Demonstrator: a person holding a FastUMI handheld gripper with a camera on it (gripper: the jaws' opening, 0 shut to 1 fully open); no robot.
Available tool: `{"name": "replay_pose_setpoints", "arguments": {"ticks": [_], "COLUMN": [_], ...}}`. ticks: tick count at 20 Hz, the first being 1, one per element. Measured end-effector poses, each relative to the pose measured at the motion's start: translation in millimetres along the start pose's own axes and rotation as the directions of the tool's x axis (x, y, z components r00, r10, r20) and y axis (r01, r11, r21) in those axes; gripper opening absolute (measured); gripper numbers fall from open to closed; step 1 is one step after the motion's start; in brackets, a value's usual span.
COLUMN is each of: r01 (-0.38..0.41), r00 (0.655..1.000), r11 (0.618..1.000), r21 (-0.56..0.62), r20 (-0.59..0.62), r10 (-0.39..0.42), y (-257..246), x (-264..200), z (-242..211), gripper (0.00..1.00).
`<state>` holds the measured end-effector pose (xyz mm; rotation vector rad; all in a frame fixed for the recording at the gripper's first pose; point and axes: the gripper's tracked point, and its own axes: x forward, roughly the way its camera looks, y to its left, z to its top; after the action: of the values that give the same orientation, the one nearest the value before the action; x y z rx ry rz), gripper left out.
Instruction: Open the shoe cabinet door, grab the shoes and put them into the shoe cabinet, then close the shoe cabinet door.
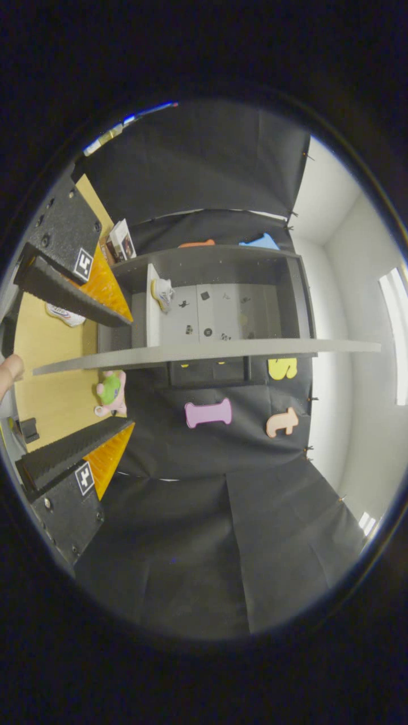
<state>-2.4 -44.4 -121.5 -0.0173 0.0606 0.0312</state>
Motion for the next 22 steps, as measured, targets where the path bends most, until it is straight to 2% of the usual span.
{"name": "replay_pose_setpoints", "arguments": {"ticks": [4, 6, 9, 14, 17, 22], "r01": [-0.085, -0.142, -0.184, -0.251, -0.250, -0.187], "r00": [0.993, 0.981, 0.962, 0.904, 0.864, 0.778], "r11": [0.996, 0.989, 0.982, 0.966, 0.965, 0.968], "r21": [0.021, 0.032, 0.032, 0.058, 0.079, 0.169], "r20": [-0.079, -0.129, -0.198, -0.343, -0.431, -0.575], "r10": [0.087, 0.145, 0.187, 0.255, 0.260, 0.251], "y": [45, 71, 98, 151, 170, 193], "x": [-4, 1, 19, 64, 99, 167], "z": [-37, -57, -94, -174, -224, -298], "gripper": [1.00, 1.00, 1.00, 1.00, 1.00, 0.96]}}
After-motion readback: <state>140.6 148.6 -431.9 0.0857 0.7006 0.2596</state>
